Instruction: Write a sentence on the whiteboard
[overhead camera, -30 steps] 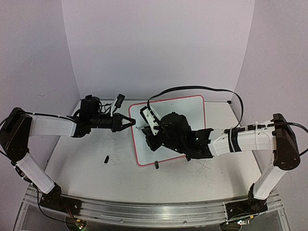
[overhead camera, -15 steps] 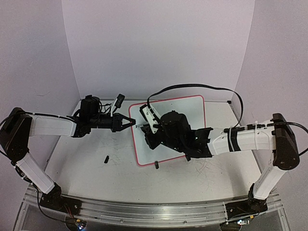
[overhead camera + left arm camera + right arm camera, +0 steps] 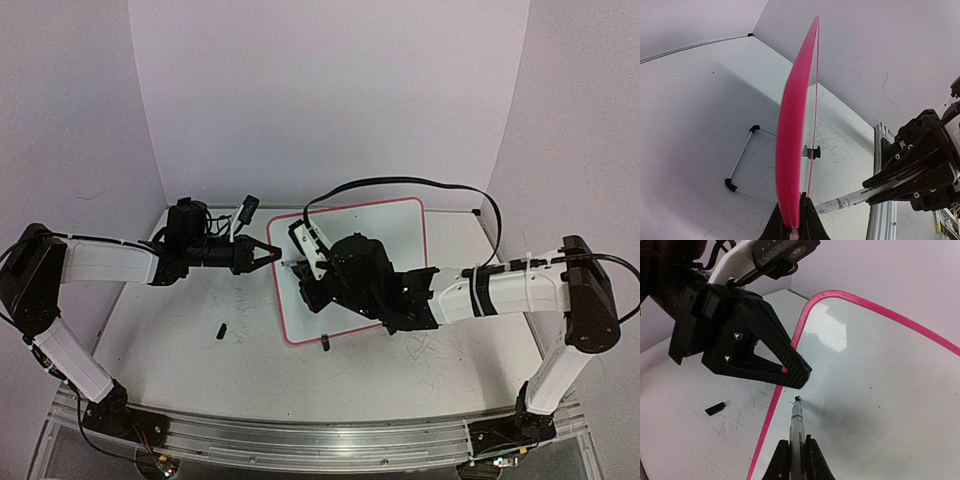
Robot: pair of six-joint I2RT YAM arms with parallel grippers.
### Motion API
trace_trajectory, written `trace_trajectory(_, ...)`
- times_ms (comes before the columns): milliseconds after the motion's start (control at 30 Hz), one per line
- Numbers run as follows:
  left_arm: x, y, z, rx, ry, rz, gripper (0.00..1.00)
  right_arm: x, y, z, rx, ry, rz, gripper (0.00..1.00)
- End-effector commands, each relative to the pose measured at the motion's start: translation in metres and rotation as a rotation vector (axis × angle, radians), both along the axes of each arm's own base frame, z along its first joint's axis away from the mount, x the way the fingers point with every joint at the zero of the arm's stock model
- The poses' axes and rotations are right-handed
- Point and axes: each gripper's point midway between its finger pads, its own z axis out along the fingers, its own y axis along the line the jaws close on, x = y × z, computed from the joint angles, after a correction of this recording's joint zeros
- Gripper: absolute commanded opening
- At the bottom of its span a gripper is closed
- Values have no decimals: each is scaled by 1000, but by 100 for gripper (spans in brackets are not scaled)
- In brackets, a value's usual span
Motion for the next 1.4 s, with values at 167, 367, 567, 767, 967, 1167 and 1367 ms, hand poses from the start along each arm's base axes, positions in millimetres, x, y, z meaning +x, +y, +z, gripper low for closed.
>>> trace_trajectory(167,4,5,14,9,-108,29,0,11,-4,4,7,-9,-63,0)
trace_trajectory(367,3,5,14,9,-108,30,0,8,-5,-1,1,7,-56,0)
trace_trajectory(567,4,5,14,9,-109,30,0,6,-6,-9,10,37,-54,0)
trace_trajectory(767,4,5,14,9,-108,31,0,4,-7,-13,10,51,-51,0)
trace_trajectory(967,4,5,16,8,-111,31,0,2,-9,-17,7,61,-51,0)
trace_trajectory(1167,3,5,15,9,-108,30,0,1,-9,-21,5,72,-48,0)
trace_trajectory(1367,3,5,15,10,-109,30,0,0,-8,-28,0,87,-42,0)
